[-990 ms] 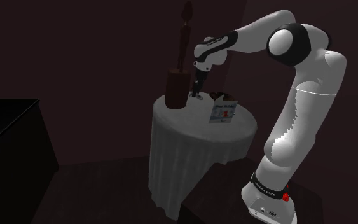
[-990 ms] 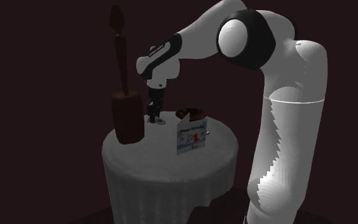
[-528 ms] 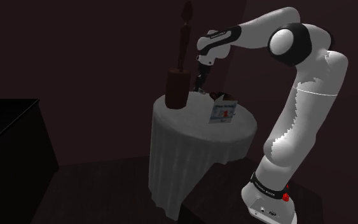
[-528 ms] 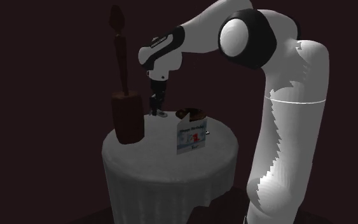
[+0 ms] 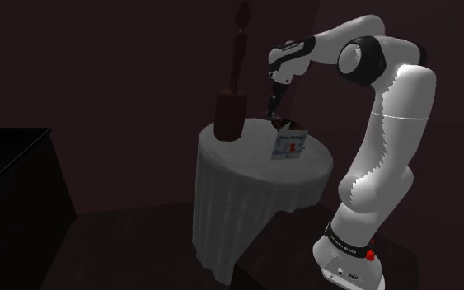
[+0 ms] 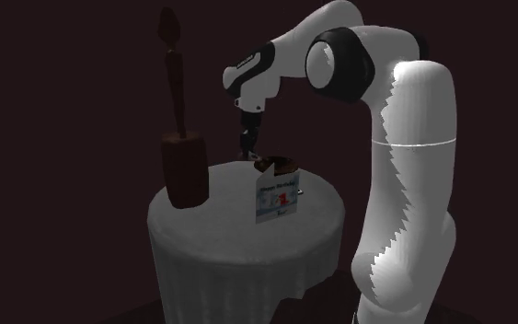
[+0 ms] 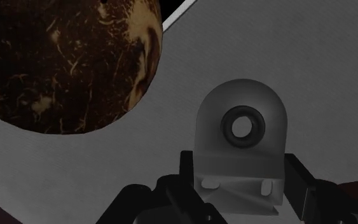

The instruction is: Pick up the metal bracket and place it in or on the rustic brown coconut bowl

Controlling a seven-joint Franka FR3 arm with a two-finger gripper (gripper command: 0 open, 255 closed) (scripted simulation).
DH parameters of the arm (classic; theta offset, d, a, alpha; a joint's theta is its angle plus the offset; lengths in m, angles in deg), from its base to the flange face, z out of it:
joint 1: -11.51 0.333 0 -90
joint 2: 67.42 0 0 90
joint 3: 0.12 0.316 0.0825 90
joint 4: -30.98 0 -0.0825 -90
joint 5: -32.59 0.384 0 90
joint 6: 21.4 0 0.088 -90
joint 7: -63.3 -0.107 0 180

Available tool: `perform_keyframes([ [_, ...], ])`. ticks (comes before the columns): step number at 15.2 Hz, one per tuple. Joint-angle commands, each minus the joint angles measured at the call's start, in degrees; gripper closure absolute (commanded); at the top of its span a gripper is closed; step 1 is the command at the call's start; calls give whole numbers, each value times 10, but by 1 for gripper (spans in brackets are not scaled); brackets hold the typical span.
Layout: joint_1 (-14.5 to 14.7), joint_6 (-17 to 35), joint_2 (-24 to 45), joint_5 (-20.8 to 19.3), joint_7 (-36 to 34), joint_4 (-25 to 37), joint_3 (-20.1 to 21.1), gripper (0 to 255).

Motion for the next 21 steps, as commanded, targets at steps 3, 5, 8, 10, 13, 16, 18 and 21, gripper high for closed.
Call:
perform_keyframes([
  [3, -36, -25, 41, 15, 53, 57, -18, 255],
  [5, -55, -39, 65, 24, 78, 90, -25, 255],
  [8, -87, -63, 105, 39, 113, 147, -34, 255],
  [10, -110, -81, 135, 49, 135, 191, -38, 255],
  [13, -122, -78, 154, 55, 148, 203, -38, 255],
  [16, -121, -56, 156, 57, 152, 184, -37, 255],
  [18, -120, -42, 159, 59, 154, 172, -37, 255],
  [21, -120, -22, 163, 62, 158, 155, -35, 255],
])
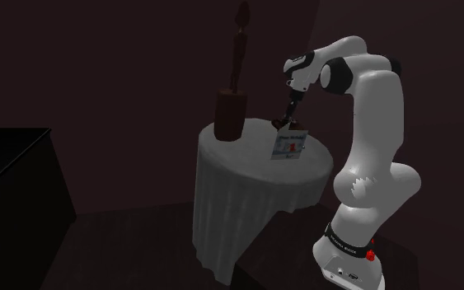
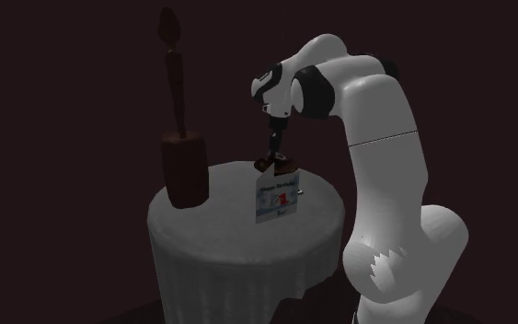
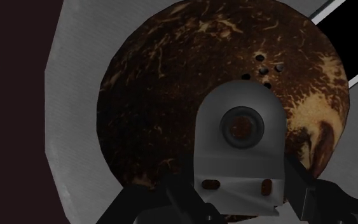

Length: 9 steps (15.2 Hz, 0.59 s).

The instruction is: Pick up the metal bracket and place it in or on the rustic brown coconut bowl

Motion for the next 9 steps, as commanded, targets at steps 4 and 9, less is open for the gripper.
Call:
perform_keyframes([
  [4, 0, 34, 10, 6, 7, -25, 2, 255],
  [9, 0, 37, 10, 6, 7, -27, 3, 255],
])
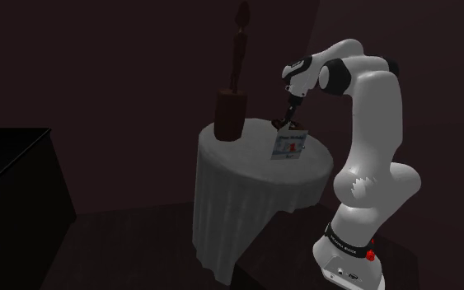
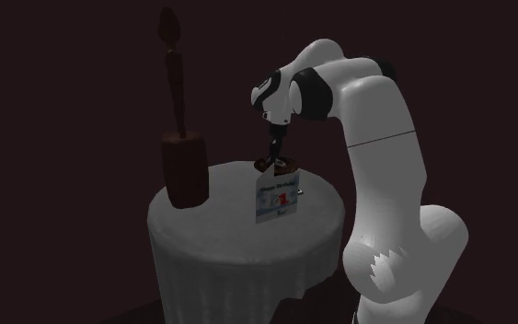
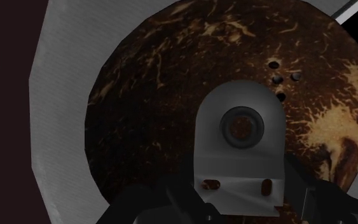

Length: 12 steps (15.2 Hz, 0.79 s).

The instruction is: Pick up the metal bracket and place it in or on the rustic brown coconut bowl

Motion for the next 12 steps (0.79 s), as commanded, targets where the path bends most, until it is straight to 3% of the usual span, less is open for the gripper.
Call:
perform_keyframes([
  [1, 0, 0, 0, 0, 0, 0, 0, 255],
  [3, 0, 0, 0, 0, 0, 0, 0, 255],
  [4, 0, 0, 0, 0, 0, 0, 0, 0],
  [9, 0, 0, 0, 0, 0, 0, 0, 0],
  [12, -5, -51, -11, -7, -6, 41, -4, 0],
])
